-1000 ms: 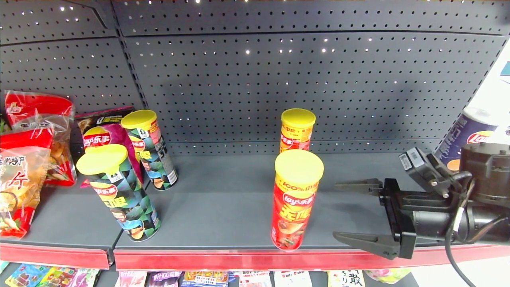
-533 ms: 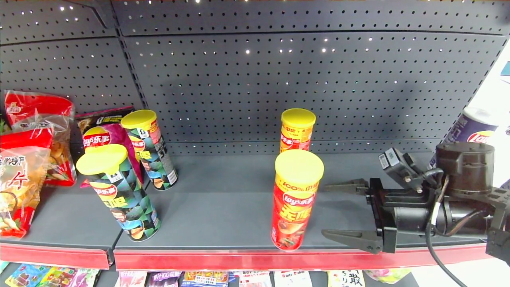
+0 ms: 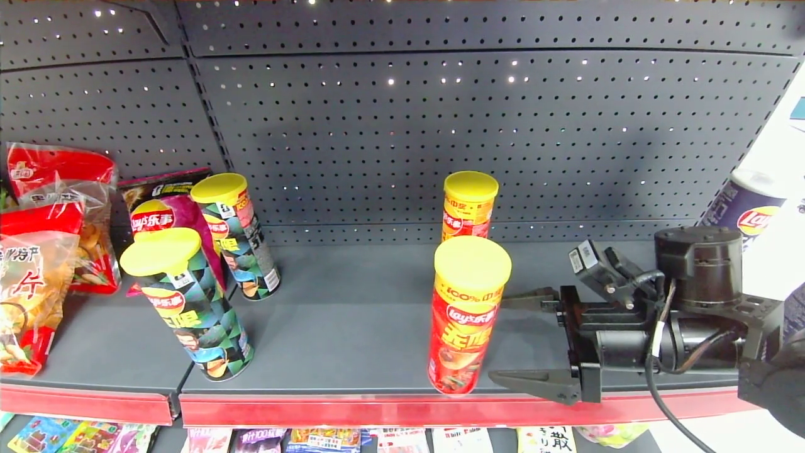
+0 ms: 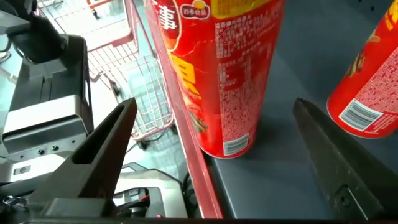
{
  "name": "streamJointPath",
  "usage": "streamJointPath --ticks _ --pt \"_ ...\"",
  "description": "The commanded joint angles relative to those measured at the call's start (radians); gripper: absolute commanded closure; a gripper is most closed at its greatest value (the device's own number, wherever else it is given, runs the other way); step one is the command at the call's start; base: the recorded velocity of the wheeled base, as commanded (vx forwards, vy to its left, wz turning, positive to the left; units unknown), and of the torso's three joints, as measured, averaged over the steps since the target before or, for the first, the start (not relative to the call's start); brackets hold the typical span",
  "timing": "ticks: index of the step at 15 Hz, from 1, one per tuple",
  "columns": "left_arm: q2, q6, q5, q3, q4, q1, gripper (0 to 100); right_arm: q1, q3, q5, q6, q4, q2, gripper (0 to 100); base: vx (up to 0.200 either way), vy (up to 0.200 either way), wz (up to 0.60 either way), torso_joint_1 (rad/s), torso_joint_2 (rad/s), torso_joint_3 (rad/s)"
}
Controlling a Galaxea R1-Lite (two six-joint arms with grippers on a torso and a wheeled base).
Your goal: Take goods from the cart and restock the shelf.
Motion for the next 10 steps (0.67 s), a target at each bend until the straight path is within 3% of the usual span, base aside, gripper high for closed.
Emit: streamJointPath --ticks 1,10 --pt "0.001 0.000 0.000 0.000 0.000 0.000 0 0.002 -0.016 -0.012 -0.002 0.000 0.029 0 0.000 0.000 0.00 0.000 0.00 0.000" --pt "0.001 0.000 0.000 0.000 0.000 0.000 0 0.079 -0.071 -0.049 -0.001 0.000 0.095 0 0.000 0.000 0.00 0.000 0.00 0.000"
